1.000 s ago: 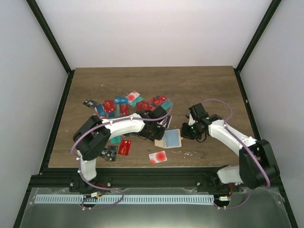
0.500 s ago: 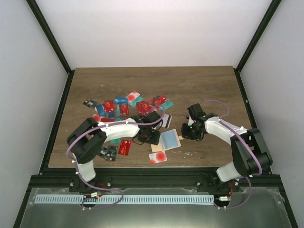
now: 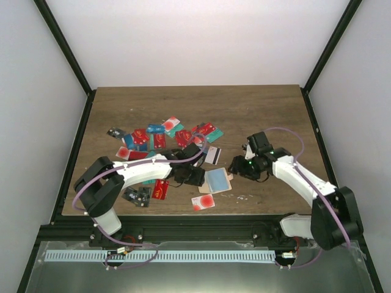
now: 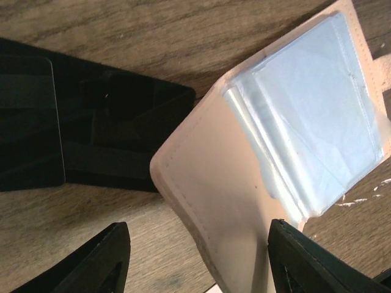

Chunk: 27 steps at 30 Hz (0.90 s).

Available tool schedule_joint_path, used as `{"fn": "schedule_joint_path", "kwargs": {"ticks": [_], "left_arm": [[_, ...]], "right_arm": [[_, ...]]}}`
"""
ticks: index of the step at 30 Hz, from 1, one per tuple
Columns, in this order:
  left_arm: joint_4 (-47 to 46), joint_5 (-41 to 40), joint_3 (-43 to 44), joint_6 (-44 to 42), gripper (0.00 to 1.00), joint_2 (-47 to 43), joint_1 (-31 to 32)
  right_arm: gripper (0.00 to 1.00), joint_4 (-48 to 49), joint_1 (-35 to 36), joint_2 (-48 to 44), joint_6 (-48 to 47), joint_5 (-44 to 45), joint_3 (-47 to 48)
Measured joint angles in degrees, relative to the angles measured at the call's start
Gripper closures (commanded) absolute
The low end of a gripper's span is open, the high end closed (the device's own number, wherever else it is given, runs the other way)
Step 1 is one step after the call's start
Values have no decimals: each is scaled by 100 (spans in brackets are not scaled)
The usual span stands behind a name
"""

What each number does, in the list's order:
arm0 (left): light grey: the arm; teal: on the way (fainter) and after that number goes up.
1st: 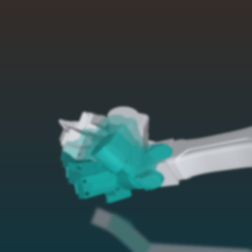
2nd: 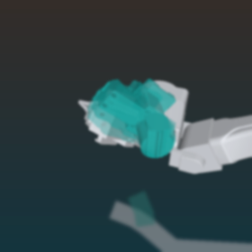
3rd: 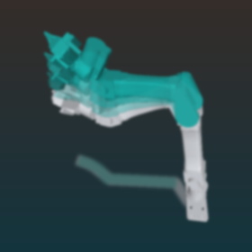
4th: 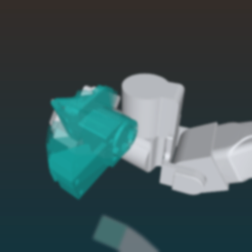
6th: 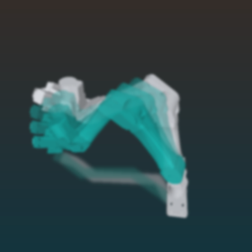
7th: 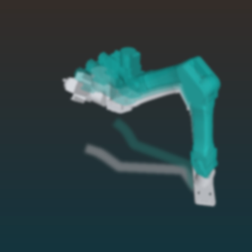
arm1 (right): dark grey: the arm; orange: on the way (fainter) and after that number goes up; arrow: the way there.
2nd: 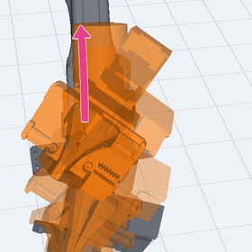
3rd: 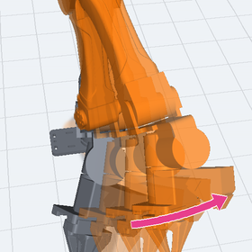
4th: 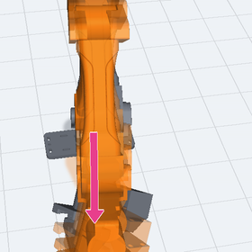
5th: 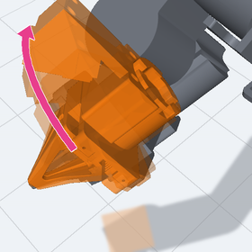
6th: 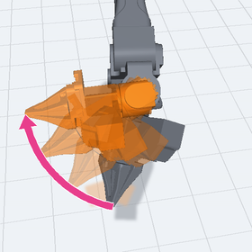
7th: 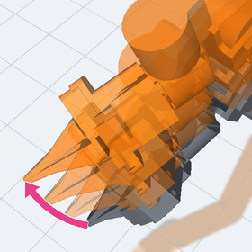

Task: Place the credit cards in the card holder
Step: Open the card holder at the center of the board.

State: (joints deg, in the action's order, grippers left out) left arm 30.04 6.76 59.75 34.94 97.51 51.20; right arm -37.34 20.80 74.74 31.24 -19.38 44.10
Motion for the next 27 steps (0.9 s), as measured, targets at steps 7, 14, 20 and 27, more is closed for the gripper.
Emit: {"fn": "schedule_joint_path", "kwargs": {"ticks": [7,14,20,27], "left_arm": [[-22,31,-197,-2,34,-151,35],[-173,151,-409,-28,34,-271,166],[-610,457,-737,2,34,-273,245],[-1198,815,-1056,87,35,-284,260]], "right_arm": [[32,-72,57,-1137,623,-621,-496],[31,162,518,-2223,1738,-1204,-1469],[30,656,979,-2898,2778,-1460,-2299],[30,1005,1513,-3359,3783,-1386,-2800]]}}
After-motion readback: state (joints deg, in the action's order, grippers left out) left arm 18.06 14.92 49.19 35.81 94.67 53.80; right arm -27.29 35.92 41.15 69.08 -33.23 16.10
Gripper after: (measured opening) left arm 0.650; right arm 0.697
